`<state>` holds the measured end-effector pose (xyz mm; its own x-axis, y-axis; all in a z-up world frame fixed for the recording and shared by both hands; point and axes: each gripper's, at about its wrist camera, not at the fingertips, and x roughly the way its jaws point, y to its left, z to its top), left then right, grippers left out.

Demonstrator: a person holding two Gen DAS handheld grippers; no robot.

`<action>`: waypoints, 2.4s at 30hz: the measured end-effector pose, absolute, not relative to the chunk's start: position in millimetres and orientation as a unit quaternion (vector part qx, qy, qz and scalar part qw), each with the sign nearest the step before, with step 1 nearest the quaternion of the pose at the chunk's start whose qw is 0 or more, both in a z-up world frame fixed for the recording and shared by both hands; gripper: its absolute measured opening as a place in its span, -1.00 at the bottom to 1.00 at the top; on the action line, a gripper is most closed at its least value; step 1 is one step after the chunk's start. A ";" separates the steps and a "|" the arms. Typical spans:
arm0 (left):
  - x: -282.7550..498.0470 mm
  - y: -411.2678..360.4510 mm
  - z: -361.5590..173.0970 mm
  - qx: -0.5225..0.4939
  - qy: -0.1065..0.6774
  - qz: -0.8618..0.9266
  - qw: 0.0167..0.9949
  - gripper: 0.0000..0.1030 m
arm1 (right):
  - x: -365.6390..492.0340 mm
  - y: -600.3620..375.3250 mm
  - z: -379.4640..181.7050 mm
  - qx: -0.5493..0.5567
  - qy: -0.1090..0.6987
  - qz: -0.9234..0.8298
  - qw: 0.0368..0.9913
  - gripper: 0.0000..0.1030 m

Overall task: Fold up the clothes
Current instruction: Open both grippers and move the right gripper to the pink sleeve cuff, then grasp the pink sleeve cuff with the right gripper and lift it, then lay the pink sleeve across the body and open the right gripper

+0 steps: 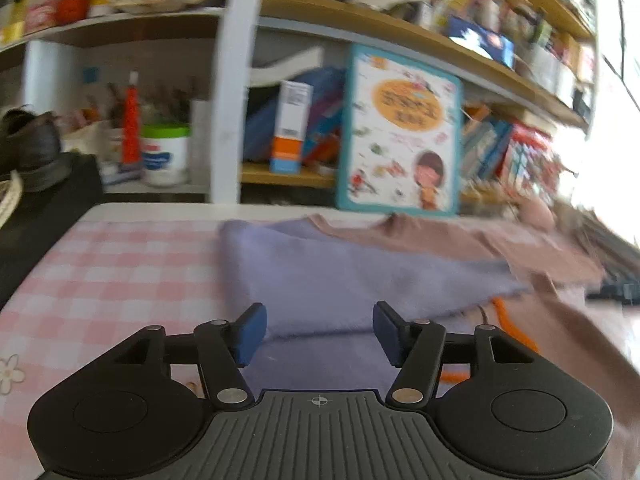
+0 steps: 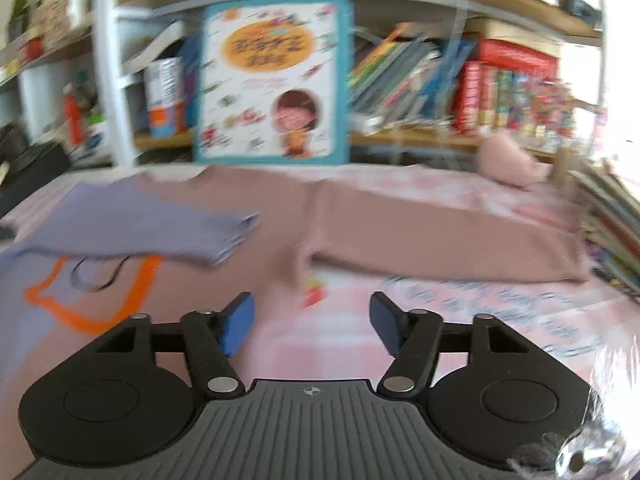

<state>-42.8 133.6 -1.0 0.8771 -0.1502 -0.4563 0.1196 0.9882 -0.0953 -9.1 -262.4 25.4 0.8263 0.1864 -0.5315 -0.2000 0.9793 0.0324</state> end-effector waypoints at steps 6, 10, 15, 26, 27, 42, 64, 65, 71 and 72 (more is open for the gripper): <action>-47.6 119.6 -9.0 0.028 0.262 -0.088 0.961 0.17 | 12.3 -310.9 27.9 -0.003 0.268 0.022 0.963 0.40; -50.2 112.3 -14.2 0.063 0.277 -0.091 0.955 0.26 | 29.8 -342.9 24.1 0.007 0.282 -0.027 0.959 0.40; -52.0 111.9 -14.7 0.065 0.277 -0.094 0.954 0.32 | 54.0 -390.0 18.1 0.059 0.304 -0.077 0.948 0.39; -52.0 117.1 -12.8 0.047 0.271 -0.099 0.956 0.37 | 80.9 -458.6 -6.2 0.232 0.315 -0.096 0.915 0.01; -51.1 114.9 -13.4 0.054 0.274 -0.092 0.956 0.37 | 82.3 -460.4 -7.0 0.241 0.312 -0.095 0.914 -0.06; -48.1 103.8 -14.8 0.092 0.288 -0.065 0.951 0.37 | 84.3 -458.4 7.8 0.263 0.266 -0.077 0.924 -0.90; -48.9 95.5 -14.6 0.119 0.287 -0.062 0.949 0.37 | 88.0 -178.6 134.5 0.145 0.197 0.345 0.906 -0.90; -48.5 96.2 -14.6 0.117 0.288 -0.063 0.949 0.37 | 89.4 -165.7 131.2 0.139 0.202 0.356 0.902 -0.90; -48.9 96.5 -14.5 0.113 0.289 -0.064 0.949 0.37 | 96.1 -98.2 99.7 0.108 0.232 0.385 0.887 -0.90; -49.0 96.4 -14.5 0.113 0.289 -0.064 0.949 0.37 | 97.7 -88.8 94.0 0.104 0.239 0.387 0.885 -0.90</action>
